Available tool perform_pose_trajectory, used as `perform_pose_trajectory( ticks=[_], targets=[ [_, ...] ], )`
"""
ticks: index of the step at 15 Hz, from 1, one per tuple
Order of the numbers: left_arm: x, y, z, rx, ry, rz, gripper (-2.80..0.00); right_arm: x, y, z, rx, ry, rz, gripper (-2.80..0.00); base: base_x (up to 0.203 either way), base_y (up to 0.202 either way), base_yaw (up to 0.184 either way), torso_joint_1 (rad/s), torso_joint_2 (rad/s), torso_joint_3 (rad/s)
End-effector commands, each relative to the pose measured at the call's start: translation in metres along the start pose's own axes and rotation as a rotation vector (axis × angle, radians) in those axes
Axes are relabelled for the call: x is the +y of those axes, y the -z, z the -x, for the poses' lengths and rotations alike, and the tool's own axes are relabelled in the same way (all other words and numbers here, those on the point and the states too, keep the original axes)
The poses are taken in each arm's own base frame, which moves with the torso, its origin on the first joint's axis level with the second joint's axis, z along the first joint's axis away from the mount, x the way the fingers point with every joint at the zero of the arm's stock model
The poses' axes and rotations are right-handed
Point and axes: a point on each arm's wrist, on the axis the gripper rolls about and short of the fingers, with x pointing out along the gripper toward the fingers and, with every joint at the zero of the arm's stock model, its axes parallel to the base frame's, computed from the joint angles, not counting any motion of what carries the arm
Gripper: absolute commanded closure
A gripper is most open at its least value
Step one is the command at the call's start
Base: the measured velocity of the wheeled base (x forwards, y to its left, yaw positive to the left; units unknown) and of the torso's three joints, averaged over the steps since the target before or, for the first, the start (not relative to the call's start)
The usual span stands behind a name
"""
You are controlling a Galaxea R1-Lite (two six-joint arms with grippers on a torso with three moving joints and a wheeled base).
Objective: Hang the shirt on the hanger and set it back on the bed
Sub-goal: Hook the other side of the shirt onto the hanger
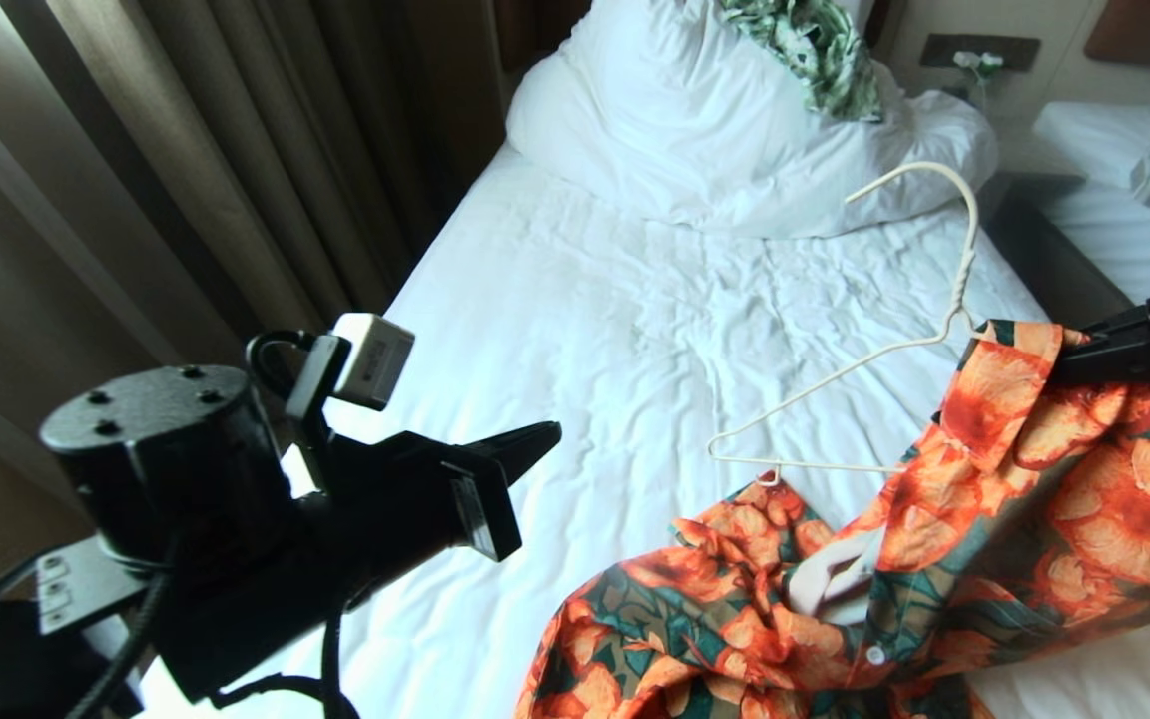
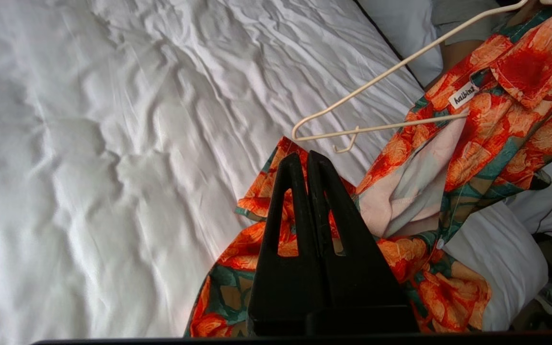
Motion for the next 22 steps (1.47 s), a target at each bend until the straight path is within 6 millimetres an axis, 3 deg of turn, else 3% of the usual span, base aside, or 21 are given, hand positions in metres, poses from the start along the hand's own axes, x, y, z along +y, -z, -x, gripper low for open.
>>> perform_pose_trajectory(
  ticks=[1, 4, 7, 10, 15, 19, 22],
  targets=[
    [-0.002, 0.014, -0.016, 0.054, -0.006, 0.011, 0.00, -0.007, 0.013, -0.014, 0.013, 0.005, -0.015, 0.00, 0.000, 0.000, 0.000, 0.000, 0.00, 0.000],
    [0.000, 0.013, -0.018, 0.051, -0.012, 0.019, 0.00, -0.016, 0.011, -0.033, -0.035, 0.006, -0.049, 0.00, 0.000, 0.000, 0.000, 0.000, 0.00, 0.000],
    [0.001, 0.013, -0.014, 0.051, -0.020, 0.019, 0.00, -0.019, -0.009, -0.067, -0.152, -0.011, -0.012, 0.00, 0.000, 0.000, 0.000, 0.000, 0.00, 0.000],
    [0.007, 0.011, -0.012, 0.043, -0.044, 0.021, 0.00, -0.015, -0.039, -0.099, -0.307, -0.042, -0.100, 0.00, 0.000, 0.000, 0.000, 0.000, 0.00, 0.000],
    [0.010, 0.010, -0.014, 0.040, -0.055, 0.020, 0.00, -0.018, -0.088, -0.106, -0.451, -0.073, -0.143, 0.00, 0.000, 0.000, 0.000, 0.000, 0.00, 0.000],
    [0.013, 0.006, -0.012, 0.041, -0.073, 0.022, 0.00, -0.013, -0.123, -0.092, -0.521, -0.077, -0.174, 0.00, 0.000, 0.000, 0.000, 0.000, 0.00, 0.000],
    [0.011, 0.004, -0.010, 0.034, -0.067, 0.021, 0.00, -0.006, -0.121, -0.079, -0.439, -0.100, -0.224, 0.00, 0.000, 0.000, 0.000, 0.000, 0.00, 0.000]
  ],
)
